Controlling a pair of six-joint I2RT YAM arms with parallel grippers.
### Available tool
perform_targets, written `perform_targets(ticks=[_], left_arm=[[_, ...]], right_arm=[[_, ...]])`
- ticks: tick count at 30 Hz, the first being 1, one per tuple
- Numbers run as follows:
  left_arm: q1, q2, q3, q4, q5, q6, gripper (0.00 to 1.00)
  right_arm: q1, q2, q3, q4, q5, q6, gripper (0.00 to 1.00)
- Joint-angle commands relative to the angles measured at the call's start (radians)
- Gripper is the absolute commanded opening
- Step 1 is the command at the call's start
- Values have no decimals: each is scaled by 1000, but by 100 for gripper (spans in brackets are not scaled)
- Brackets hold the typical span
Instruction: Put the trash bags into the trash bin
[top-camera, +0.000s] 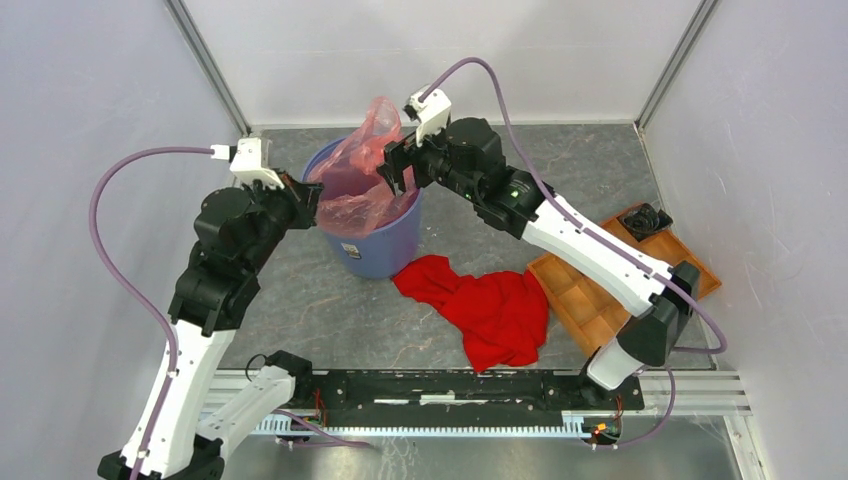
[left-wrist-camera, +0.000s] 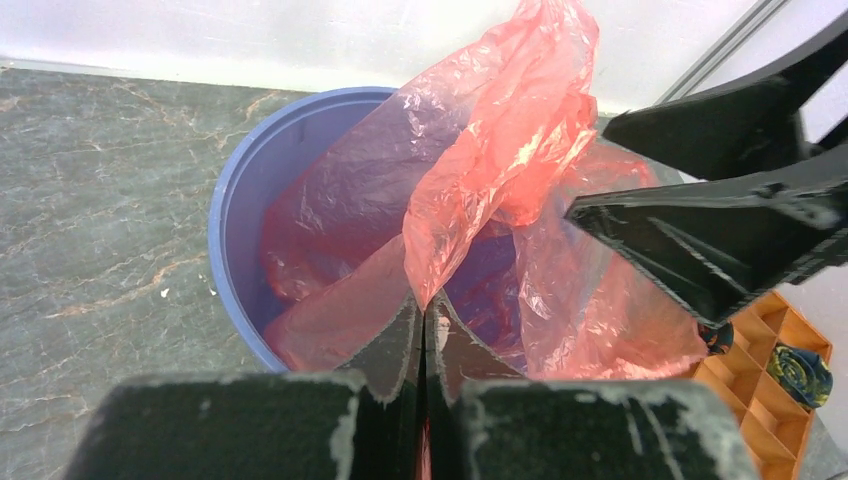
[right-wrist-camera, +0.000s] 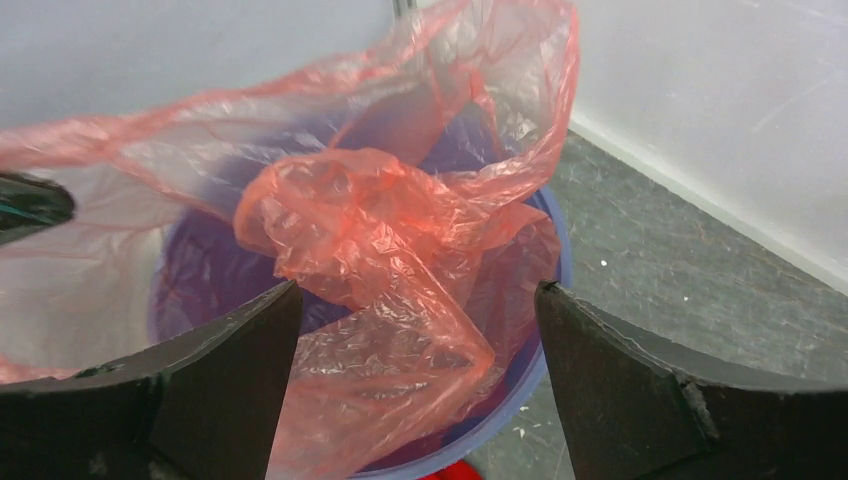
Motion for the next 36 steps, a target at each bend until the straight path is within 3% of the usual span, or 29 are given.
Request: perform_targets(ticks=[1, 2, 4, 7, 11, 16, 19, 26, 32, 36], left_arm=[[-2, -45, -33, 76, 1, -36, 3], [-2, -56, -44, 82, -7, -38, 2], [-2, -74, -59, 81, -50, -59, 2], [-1, -103, -72, 12, -252, -179, 2], [-2, -139, -105, -85, -384, -331, 2], [-1, -220, -206, -58, -327, -423, 5], [-2, -252, -259, -1, -256, -453, 12], [0, -84, -165, 91, -256, -425, 8], [9, 201, 39, 192, -129, -293, 2], [22, 253, 51, 258, -88, -209, 2]], right_arm=[[-1, 21, 29, 22, -28, -94, 91], [0, 26, 23, 36, -28, -106, 86], [0, 37, 33, 43, -31, -133, 60], [0, 14, -2, 82, 46, -119, 27], [0, -66, -113, 138, 170, -24, 1], [0, -194, -321, 266, 160, 104, 0], [-5, -248, -389, 369, 132, 159, 0], [-57, -90, -161, 324, 34, 182, 0], [-69, -15, -107, 363, 1, 180, 0], [-81, 12, -65, 341, 0, 115, 0]])
